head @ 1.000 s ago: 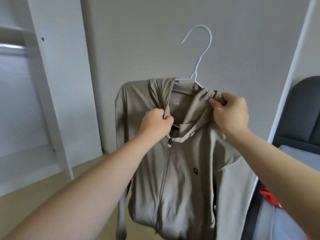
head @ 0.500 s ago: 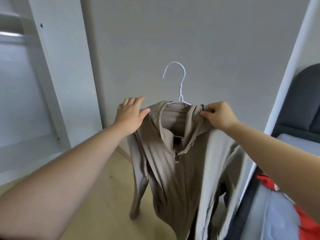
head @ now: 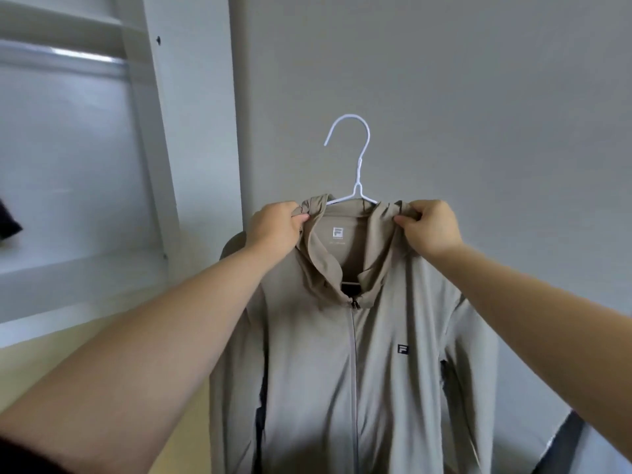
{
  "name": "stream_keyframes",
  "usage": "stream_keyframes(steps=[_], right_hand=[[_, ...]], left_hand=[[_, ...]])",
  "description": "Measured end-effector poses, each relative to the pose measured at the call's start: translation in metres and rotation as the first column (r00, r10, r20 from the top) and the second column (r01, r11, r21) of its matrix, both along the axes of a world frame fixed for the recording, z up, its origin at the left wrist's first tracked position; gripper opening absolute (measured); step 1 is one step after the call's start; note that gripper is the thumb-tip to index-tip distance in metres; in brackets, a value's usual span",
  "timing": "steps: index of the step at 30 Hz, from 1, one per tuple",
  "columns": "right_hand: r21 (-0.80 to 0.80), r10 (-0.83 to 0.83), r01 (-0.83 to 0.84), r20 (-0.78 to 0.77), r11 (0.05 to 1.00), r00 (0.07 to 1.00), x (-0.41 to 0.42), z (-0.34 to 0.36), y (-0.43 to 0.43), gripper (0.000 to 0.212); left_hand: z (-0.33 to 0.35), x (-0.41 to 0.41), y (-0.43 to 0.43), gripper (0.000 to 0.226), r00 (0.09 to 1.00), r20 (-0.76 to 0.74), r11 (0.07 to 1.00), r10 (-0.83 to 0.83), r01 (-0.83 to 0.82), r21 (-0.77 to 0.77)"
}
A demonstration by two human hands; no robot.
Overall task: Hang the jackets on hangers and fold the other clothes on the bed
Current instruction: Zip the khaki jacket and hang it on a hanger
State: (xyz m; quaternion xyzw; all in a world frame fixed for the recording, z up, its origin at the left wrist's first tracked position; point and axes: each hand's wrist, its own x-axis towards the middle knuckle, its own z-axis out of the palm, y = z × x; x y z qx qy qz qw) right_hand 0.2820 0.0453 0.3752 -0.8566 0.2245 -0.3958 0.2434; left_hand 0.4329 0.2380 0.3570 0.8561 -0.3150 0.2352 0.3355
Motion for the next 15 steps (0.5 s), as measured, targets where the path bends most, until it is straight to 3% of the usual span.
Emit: stream_keyframes(steps=[10,15], right_hand=[[0.011,0.160,-0.161,0.050,0.987,0.986,0.246,-0.071,0.024,0.046],[0.191,0.243,-0.231,-0.042,0.954,0.969,0.301,-0.063,0.056,0.042]], left_hand=[[-0.069,0.193,0.047,0.027,0.975,0.013,0.972,0.224,-0.222,-0.081],[-0.049,0.238,0.082,0.020,0.961,-0.071,0.964,0.266,-0.266,0.006]])
